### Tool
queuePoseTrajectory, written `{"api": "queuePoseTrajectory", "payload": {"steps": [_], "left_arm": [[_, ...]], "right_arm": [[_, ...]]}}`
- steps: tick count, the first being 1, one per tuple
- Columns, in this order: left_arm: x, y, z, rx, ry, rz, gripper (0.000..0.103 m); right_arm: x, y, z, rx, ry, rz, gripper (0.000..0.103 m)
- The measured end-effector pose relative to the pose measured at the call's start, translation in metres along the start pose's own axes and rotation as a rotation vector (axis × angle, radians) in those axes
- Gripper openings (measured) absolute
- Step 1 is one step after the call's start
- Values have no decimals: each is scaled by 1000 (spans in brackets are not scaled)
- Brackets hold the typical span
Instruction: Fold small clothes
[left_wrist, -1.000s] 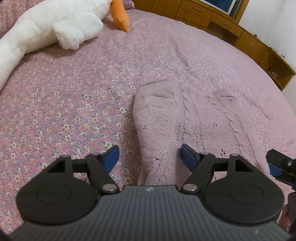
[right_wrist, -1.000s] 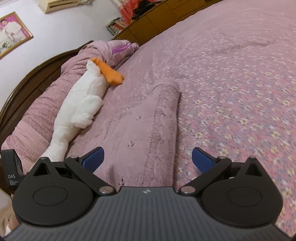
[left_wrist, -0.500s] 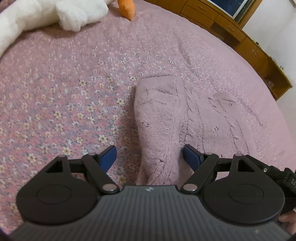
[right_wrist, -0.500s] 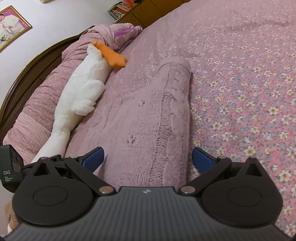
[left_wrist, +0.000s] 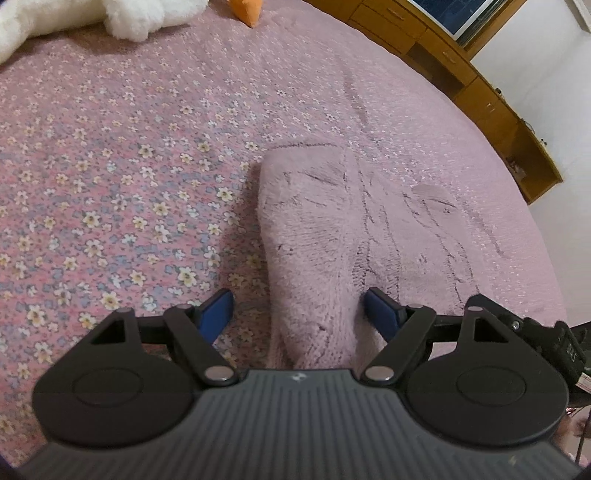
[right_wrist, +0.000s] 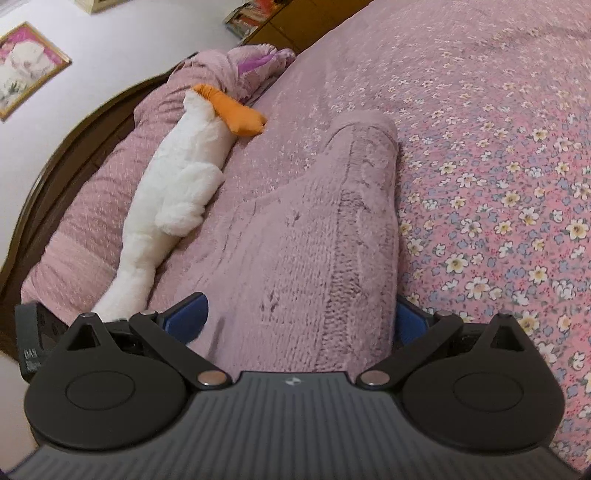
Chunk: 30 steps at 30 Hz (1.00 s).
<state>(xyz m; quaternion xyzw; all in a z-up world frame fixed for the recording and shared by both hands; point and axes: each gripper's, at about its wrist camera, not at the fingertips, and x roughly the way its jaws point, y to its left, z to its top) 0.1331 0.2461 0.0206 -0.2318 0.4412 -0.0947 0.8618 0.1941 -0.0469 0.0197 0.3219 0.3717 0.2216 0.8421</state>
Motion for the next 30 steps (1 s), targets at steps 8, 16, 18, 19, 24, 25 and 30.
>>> {"api": "queuePoseTrajectory", "payload": {"steps": [8,16,18,19,24,25,30], "left_arm": [[4,12,-2,-101,27,-156,36],[-10,9,-3,-156,30,-219,32],[-15,-1,-5,-153,43,-247,32],[-16,-5,-7,-153,54,-260,31],[-20,-37,-23,-114,94,-310,31],[-20,-43,-27,-108,102,-319,31],[-19,-72,-48,-55,136,-344,31]], "right_arm": [[3,4,9,11,29,-62,65],[-24,23,19,12,36,-37,56],[-37,27,22,21,33,-23,55],[-45,29,23,23,32,-23,55],[-89,33,25,-3,27,-43,55],[-99,34,24,-13,22,-52,55],[-152,28,12,-27,-16,-95,55]]}}
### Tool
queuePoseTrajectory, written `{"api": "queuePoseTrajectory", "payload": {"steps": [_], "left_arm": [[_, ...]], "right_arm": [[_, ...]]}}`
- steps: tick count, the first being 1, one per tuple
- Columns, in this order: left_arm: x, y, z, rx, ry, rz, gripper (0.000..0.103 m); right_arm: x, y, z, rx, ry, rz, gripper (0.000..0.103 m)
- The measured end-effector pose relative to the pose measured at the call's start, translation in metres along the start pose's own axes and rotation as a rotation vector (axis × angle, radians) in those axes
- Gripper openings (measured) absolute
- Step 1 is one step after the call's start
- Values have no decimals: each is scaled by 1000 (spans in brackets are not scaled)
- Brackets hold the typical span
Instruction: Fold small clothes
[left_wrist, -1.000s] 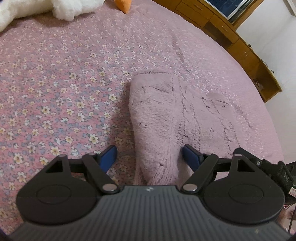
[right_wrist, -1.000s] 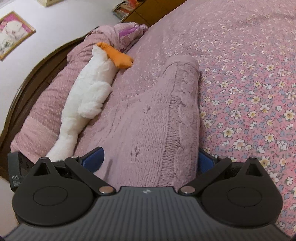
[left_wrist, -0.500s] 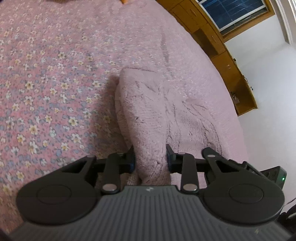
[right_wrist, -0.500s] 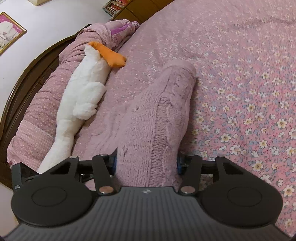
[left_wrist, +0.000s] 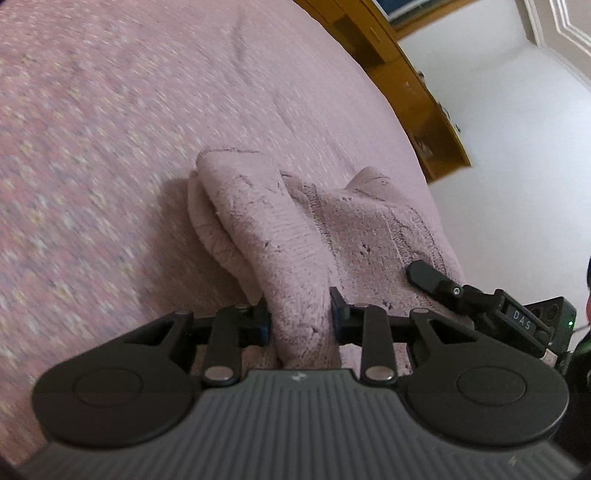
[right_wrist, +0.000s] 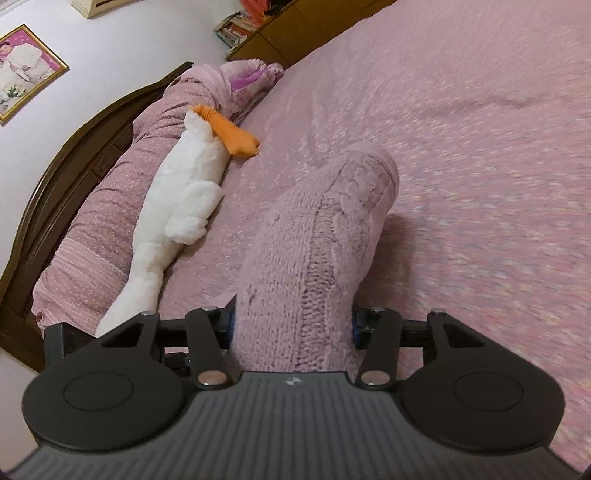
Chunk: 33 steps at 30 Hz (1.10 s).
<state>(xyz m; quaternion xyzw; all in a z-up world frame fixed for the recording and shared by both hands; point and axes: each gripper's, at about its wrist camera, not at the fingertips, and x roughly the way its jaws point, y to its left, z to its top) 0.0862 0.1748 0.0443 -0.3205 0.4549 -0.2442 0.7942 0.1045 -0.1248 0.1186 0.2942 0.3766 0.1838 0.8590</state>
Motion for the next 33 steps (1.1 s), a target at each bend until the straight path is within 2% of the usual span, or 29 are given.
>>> {"api": "queuePoseTrajectory", "payload": {"steps": [3,5,7,9,10,13,16,20,24,27,33], "left_arm": [[11,-10,-15,58,30,38,32],[18,-14,-24,108,41,90,32],[24,-17,-31,157,38,158,36],[25,-16,-34,179,26,184,44],[25,-16,-34,181,22,193,45],[22,-19,-35,201,16,228,51],[16,-27,-41,224,2,257,51],[1,-33,-53,206,-21,275,50],[-14,-39,-68,226,-37,338,64],[-19,-42,-79,266,-46,416,70],[-28,-52,-101,311,-60,485,71]], "right_arm": [[-18,-14,-15,-5,-7,-31,55],[-20,-27,-27,-10,7,-62,56],[-15,-42,-39,-4,22,-98,58],[-11,-54,-50,-12,13,-133,63],[-9,-60,-54,-4,8,-137,68],[-11,-76,-63,47,-13,-101,73],[-16,-72,-70,57,-34,-97,77],[-37,-68,-79,36,-75,-110,84],[-61,-61,-87,-19,-117,-130,92],[-75,-56,-93,-54,-131,-151,96],[-97,-46,-113,-141,-132,-203,102]]}}
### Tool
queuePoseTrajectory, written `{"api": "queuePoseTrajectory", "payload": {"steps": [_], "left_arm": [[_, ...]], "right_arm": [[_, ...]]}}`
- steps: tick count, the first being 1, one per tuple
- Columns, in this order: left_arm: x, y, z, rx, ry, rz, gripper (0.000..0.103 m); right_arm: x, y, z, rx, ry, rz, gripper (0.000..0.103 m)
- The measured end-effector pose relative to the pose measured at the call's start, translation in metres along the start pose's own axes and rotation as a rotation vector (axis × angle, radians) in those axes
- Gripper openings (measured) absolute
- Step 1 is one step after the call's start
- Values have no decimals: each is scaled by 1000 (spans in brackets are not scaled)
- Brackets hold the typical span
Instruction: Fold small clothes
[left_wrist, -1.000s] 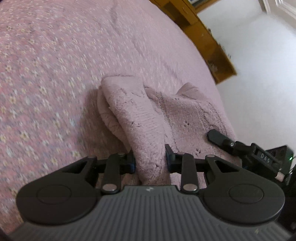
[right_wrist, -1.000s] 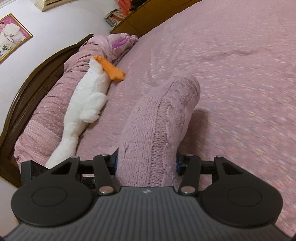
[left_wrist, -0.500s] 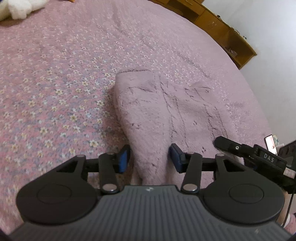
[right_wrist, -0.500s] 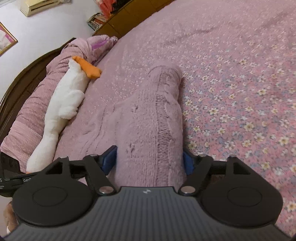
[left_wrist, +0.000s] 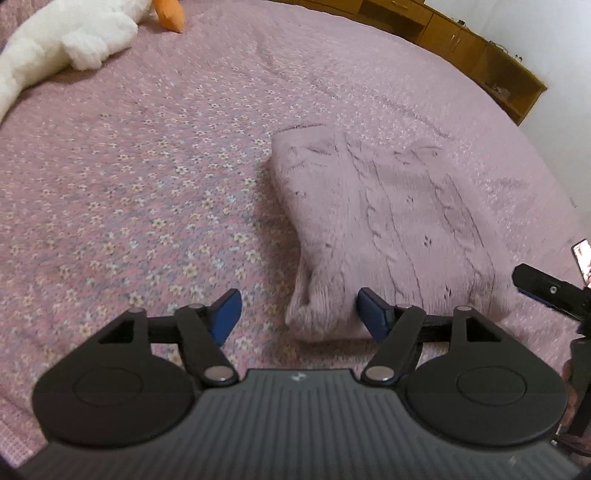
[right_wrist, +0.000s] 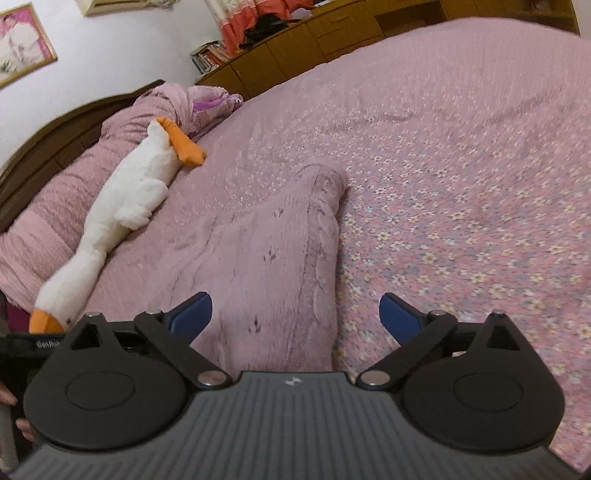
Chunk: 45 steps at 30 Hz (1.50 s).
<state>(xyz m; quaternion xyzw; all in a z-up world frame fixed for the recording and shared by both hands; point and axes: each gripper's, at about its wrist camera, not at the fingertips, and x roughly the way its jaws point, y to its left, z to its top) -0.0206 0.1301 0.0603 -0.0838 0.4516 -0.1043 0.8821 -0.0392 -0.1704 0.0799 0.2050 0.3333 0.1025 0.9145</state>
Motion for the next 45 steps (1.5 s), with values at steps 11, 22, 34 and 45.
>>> {"api": "queuePoseTrajectory", "payload": {"steps": [11,22,34,45], "left_arm": [[10,-23,-28,88,53,79,72],[21,-37,-41,79,45,172,72],[28,-50,-46,113,37,221,83],[28,-52,-51,124,23,230,83]], "right_arm": [[-11,21,-29,-140,50,-88,103],[12,30,-48,-180,159,-224,103],[26,43,-64,-230,175,-319,103],[27,47,-65,-233,169,-334,103]]}}
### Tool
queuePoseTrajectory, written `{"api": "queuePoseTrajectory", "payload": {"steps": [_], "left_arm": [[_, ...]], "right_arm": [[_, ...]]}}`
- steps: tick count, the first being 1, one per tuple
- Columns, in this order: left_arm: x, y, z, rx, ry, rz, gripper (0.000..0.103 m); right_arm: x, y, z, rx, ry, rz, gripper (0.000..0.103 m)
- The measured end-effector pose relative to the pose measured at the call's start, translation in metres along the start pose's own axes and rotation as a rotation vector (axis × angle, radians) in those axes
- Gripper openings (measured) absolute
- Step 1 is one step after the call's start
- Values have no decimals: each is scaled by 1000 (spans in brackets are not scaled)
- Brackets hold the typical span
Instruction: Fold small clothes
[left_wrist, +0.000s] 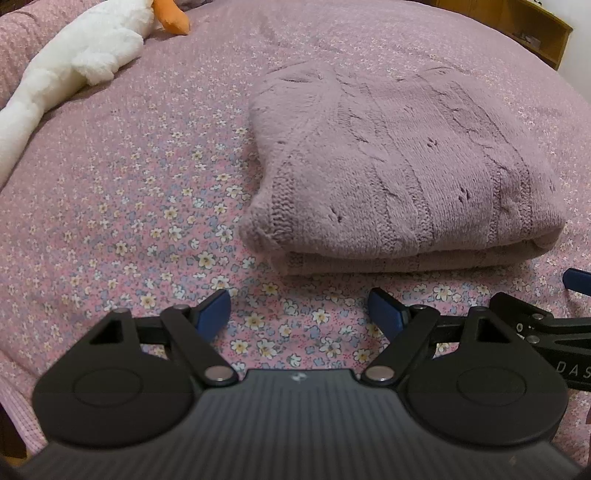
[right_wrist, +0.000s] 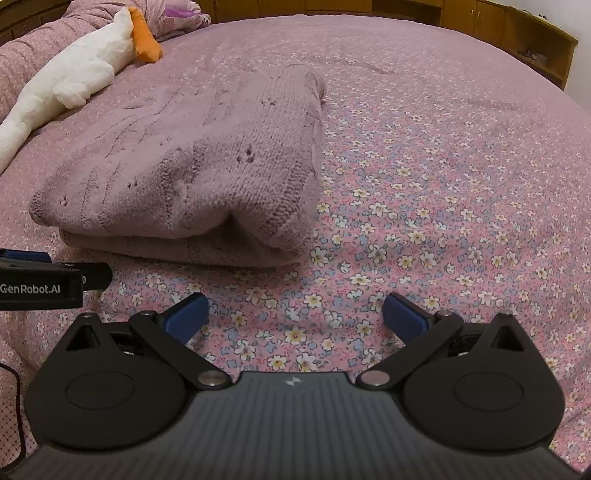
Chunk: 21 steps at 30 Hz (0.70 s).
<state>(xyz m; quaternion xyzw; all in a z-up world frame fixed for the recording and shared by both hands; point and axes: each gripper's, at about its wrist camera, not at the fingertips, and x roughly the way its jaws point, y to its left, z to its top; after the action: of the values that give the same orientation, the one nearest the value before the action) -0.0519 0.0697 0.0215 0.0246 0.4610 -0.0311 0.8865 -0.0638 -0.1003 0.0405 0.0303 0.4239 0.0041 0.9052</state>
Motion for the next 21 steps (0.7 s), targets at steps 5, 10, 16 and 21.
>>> {"api": "queuePoseTrajectory", "payload": {"steps": [5,10,16,21], "left_arm": [[0,0,0,1,0,0,83],[-1,-3,0,1,3,0,83],[0,-3,0,0,3,1,83],[0,-2,0,-1,4,-1,83]], "right_arm": [[1,-2,0,-4,-3,-1,103],[1,-1,0,-4,-3,-1,103],[2,-2,0,-4,-3,-1,103],[2,-1,0,-3,-2,-1,103]]}}
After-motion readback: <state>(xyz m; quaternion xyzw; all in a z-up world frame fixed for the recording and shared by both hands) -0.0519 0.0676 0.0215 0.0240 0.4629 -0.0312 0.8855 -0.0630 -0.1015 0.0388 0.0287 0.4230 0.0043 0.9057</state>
